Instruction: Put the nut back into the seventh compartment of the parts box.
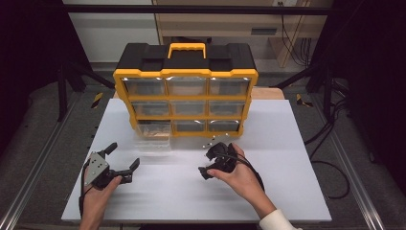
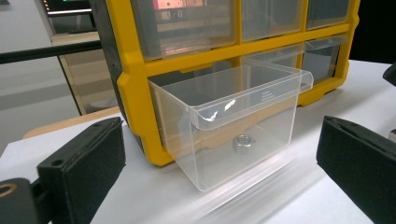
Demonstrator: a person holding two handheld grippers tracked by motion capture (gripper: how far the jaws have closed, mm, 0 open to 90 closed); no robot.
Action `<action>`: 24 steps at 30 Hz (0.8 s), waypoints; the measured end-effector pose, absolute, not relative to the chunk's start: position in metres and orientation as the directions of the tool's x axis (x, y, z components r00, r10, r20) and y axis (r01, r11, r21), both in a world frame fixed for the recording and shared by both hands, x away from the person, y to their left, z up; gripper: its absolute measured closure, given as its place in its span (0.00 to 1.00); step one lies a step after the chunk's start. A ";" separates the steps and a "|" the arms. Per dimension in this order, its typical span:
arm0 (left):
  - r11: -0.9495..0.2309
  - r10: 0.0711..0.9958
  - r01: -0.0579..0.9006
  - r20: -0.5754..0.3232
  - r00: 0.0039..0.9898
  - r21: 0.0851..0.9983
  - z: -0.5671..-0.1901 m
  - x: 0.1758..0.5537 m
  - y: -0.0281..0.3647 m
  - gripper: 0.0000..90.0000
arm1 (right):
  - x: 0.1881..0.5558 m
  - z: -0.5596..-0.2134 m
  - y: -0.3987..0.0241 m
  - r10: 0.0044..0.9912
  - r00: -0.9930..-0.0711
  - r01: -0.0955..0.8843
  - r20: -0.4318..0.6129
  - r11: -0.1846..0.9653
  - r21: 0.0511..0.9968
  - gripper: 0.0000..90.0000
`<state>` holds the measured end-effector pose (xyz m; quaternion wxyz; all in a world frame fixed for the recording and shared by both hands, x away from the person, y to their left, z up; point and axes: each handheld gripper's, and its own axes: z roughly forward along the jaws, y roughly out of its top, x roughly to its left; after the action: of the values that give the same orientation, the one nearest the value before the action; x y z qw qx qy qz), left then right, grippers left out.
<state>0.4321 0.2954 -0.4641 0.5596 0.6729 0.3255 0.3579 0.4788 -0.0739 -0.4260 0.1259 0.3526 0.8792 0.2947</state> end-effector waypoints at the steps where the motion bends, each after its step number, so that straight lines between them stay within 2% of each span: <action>1: -0.161 0.839 0.037 0.117 0.532 0.986 -0.464 0.432 0.295 0.01 | 0.479 -0.427 -0.074 0.694 -0.720 0.551 -0.011 0.582 0.598 0.11; 14: -0.162 0.838 0.039 0.117 0.533 0.986 -0.464 0.432 0.295 0.01 | 0.483 -0.434 -0.077 0.693 -0.720 0.594 0.015 0.606 0.529 0.11; 24: -0.161 0.835 0.038 0.116 0.537 0.986 -0.464 0.432 0.295 0.01 | 0.491 -0.431 -0.082 0.686 -0.727 0.595 0.014 0.621 0.510 0.23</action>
<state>0.4321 0.2948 -0.4640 0.5607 0.6739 0.3240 0.3555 0.4907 -0.0825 -0.4309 0.0916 0.3576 0.8956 0.2483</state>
